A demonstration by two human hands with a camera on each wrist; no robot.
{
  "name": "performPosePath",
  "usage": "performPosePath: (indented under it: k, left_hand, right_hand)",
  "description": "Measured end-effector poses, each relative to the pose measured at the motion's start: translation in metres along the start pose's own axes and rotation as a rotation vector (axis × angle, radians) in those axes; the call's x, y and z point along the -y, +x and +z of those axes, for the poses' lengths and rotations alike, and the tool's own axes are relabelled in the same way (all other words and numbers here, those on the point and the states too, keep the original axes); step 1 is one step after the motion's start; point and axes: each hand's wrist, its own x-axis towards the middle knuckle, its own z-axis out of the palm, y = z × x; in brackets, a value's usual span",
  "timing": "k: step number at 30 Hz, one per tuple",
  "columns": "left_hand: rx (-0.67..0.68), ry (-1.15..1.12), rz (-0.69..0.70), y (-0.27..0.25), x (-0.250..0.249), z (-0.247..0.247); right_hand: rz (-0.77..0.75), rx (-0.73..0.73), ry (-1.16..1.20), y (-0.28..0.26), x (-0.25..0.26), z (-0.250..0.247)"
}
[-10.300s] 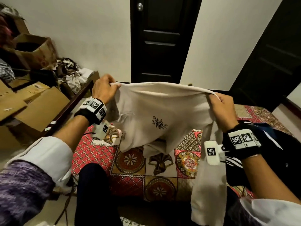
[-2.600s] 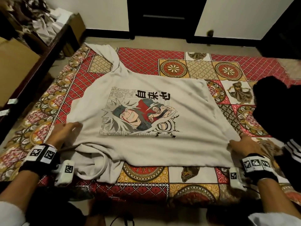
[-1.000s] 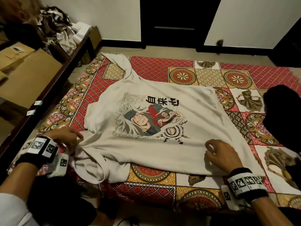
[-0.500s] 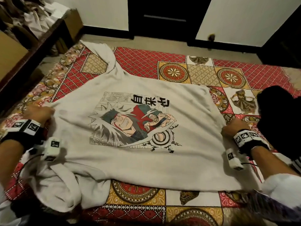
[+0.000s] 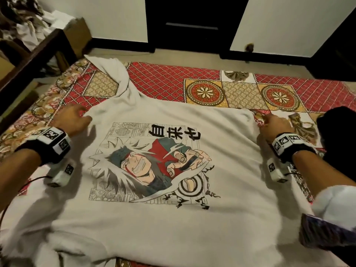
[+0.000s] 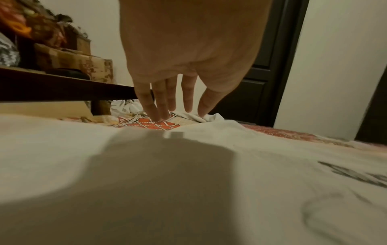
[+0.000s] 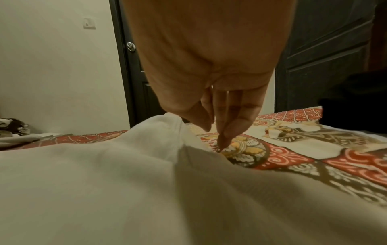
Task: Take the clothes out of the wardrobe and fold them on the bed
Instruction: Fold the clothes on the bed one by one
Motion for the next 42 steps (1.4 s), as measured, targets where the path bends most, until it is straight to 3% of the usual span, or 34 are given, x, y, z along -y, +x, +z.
performPosePath:
  k: [5,9,16,21,25,33,39,42]
  left_hand:
    - [0.119,-0.373,-0.277,0.052,-0.028,0.018]
    - [0.1,-0.429,-0.356,0.089,-0.015,0.041]
    - [0.087,-0.35,-0.332,0.111,-0.013,0.053]
    - [0.038,-0.296,-0.255,0.113,-0.012,0.051]
    - [0.058,-0.379,-0.304,0.129,0.012,0.051]
    - [0.154,-0.506,-0.341,0.127,0.004,0.045]
    - [0.05,-0.592,-0.383,0.138,0.017,0.042]
    - [0.034,-0.551,-0.355,0.145,0.025,0.053]
  right_hand:
    - [-0.137,0.019,0.053,0.053,0.018,0.006]
    - [-0.204,0.085,0.099,0.077,0.026,0.019]
    - [-0.249,0.087,0.056,0.101,0.013,0.021]
    - [-0.342,0.293,0.124,0.09,0.007,0.004]
    - [-0.391,0.214,0.107,0.087,0.003,0.004]
    - [-0.326,0.311,0.054,0.095,0.003,0.006]
    - [0.063,-0.026,0.106,0.123,-0.042,-0.014]
    - [0.166,-0.121,0.129,0.123,-0.049,-0.003]
